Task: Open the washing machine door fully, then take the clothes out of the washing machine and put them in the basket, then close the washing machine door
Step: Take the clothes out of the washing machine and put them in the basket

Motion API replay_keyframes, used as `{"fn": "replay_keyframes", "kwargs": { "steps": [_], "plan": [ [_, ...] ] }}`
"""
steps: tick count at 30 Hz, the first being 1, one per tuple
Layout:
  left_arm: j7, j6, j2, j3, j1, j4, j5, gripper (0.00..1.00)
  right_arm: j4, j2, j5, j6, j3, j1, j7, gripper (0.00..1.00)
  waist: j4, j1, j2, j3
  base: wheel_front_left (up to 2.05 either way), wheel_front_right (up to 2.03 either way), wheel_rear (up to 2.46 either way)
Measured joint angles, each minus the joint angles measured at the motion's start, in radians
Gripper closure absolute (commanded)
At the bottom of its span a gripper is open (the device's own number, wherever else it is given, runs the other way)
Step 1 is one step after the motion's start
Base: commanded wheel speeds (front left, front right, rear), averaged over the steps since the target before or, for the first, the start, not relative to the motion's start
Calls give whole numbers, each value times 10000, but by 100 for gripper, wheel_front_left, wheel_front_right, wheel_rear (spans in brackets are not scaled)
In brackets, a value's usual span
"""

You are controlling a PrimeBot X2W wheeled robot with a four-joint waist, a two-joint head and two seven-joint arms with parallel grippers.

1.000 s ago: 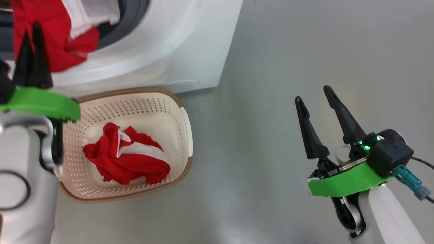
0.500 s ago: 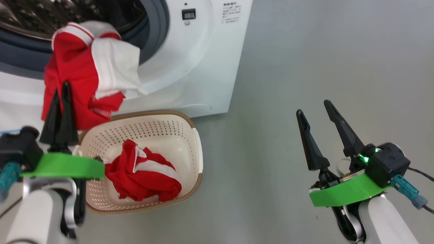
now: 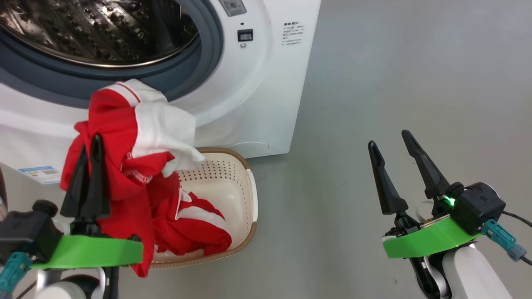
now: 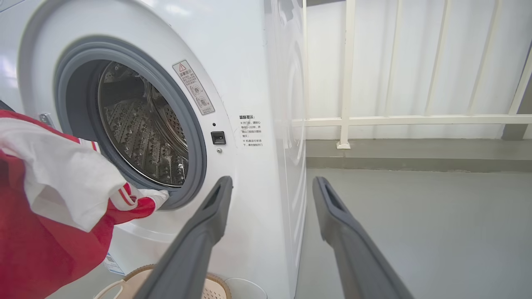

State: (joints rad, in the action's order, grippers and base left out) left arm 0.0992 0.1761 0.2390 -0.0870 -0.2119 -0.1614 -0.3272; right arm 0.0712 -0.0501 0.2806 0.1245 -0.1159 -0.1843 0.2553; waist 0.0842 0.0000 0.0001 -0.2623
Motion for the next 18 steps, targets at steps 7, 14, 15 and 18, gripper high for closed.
{"fn": "replay_keyframes", "kwargs": {
  "steps": [7, 14, 15, 18],
  "plan": [
    [-8, -4, -155, -109, 67, 780, -222, 100, -27, 2, 0, 0, -52, -2, 0, 0, 19, 1, 0, -157, 0, 0, 0],
    [100, -276, -493, -378, -406, 2704, -619, 100, -23, 0, 0, 0, -146, -43, 0, 0, 147, 0, 0, -443, 0, 0, 0],
    [178, -313, -546, -399, -549, 2999, -631, 100, -25, -2, 2, 0, -153, -43, 0, 0, 173, 0, 0, -483, 0, 0, 0],
    [351, -502, -652, -414, -1004, 4029, -744, 100, -33, 0, 10, 0, -178, -52, 0, 0, 246, 0, 0, -610, 0, 0, 0]
  ]
}}
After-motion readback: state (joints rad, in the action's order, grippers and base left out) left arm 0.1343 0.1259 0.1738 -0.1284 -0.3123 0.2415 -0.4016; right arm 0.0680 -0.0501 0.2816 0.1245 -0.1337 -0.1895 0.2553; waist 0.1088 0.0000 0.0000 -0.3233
